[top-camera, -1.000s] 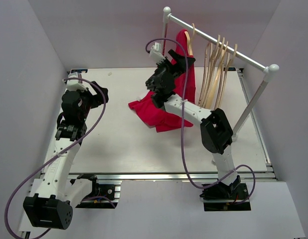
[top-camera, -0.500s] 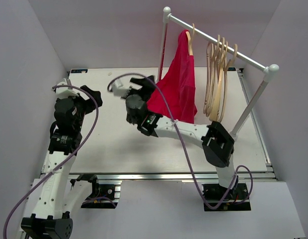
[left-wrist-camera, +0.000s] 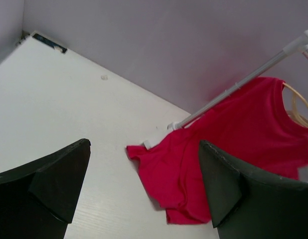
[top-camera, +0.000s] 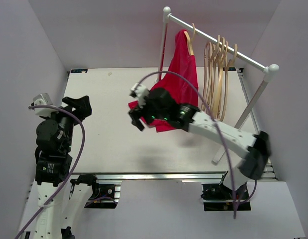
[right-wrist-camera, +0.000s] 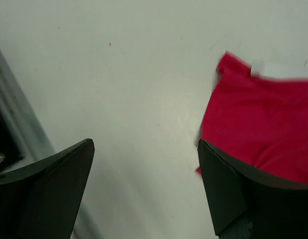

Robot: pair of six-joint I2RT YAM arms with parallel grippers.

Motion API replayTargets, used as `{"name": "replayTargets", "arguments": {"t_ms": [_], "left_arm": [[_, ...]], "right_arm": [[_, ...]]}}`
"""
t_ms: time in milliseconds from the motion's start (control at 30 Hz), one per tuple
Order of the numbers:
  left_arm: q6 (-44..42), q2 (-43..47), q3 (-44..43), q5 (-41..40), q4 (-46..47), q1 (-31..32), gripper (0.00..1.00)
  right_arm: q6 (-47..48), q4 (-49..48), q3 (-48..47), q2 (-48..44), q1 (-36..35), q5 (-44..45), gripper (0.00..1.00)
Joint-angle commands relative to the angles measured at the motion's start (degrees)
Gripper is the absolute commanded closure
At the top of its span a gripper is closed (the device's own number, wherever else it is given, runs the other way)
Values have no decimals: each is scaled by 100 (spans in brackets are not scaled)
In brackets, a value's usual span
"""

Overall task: Place the t-shirt on the hanger
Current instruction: Reset both arms

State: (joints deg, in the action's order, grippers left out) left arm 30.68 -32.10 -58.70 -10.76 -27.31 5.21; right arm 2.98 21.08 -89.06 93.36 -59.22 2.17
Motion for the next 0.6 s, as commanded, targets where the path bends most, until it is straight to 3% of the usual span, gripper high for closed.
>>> {"name": "replayTargets", "arguments": {"t_ms": [0,167,233,567], "left_arm": [[358,-235,59,372,-564,-20,2],[509,-490,806,804,-583,-20,2],[676,-622,1114,647,-591,-12,2],[677,-315,1264,321,-451,-20,2]], "right_arm": [[-1755,-524,1848,-1379,69,-879,11],[-2345,-728,3656,-3743,69,676,11],[-2547,-528,4130,-4367,69,732,11],[-2496,-764,4951,-5223,60,924,10]]}}
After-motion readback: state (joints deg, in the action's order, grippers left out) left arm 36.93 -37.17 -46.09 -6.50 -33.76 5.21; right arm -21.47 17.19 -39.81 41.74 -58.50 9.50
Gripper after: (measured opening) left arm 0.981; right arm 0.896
